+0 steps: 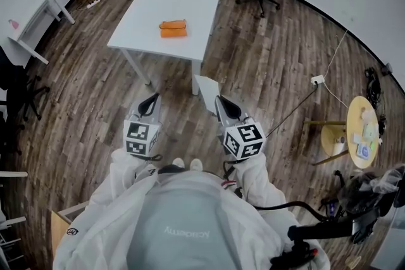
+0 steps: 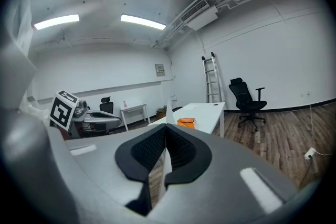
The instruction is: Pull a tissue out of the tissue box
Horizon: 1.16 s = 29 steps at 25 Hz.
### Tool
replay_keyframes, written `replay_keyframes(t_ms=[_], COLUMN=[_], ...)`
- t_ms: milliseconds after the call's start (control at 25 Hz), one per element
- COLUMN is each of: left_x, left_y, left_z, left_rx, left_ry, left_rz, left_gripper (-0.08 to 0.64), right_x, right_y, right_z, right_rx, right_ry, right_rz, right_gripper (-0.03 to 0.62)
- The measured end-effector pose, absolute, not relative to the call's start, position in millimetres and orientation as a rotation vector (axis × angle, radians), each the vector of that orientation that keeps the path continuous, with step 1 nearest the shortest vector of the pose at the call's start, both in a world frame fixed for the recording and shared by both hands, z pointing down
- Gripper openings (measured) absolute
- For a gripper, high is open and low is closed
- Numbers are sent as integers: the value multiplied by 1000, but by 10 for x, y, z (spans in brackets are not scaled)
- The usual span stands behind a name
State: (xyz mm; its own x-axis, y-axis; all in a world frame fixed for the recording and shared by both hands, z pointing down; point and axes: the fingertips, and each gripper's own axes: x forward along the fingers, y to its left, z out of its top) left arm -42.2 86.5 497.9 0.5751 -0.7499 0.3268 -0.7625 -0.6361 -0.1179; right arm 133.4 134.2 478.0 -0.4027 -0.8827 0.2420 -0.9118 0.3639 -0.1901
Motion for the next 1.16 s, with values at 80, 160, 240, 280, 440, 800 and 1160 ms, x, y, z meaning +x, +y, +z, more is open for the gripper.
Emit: replay_keyframes(t_ms=[80, 160, 240, 280, 440, 800, 1160], left_x=[-437, -483, -537, -566, -661, -780, -828], left_y=[871, 860, 834, 822, 775, 689, 705], left_z=[4986, 4990, 4973, 4967, 4943, 4892, 4935], left_rx=[2757, 2756, 2756, 2755, 2755, 2763, 2757], left_ry=[-1319, -1322, -1324, -1326, -1334, -1338, -1332], left_rz=[543, 542, 538, 536, 529, 514, 506], left_gripper=[0, 0, 0, 0, 0, 0, 0], right_x=[1323, 1296, 1257, 1238, 1175, 1071, 1011], right_y=[1345, 1333, 1303, 1289, 1248, 1190, 1208], right_z=[4771, 4753, 4740, 4741, 4752, 4722, 4747], right_rx=[1665, 1671, 1677, 1679, 1677, 1677, 1670], right_ry=[-2507, -2500, -2488, -2484, -2480, -2477, -2474], right_rz=[433, 410, 398, 398, 407, 391, 396], right_gripper=[3, 2, 2, 2, 2, 2, 3])
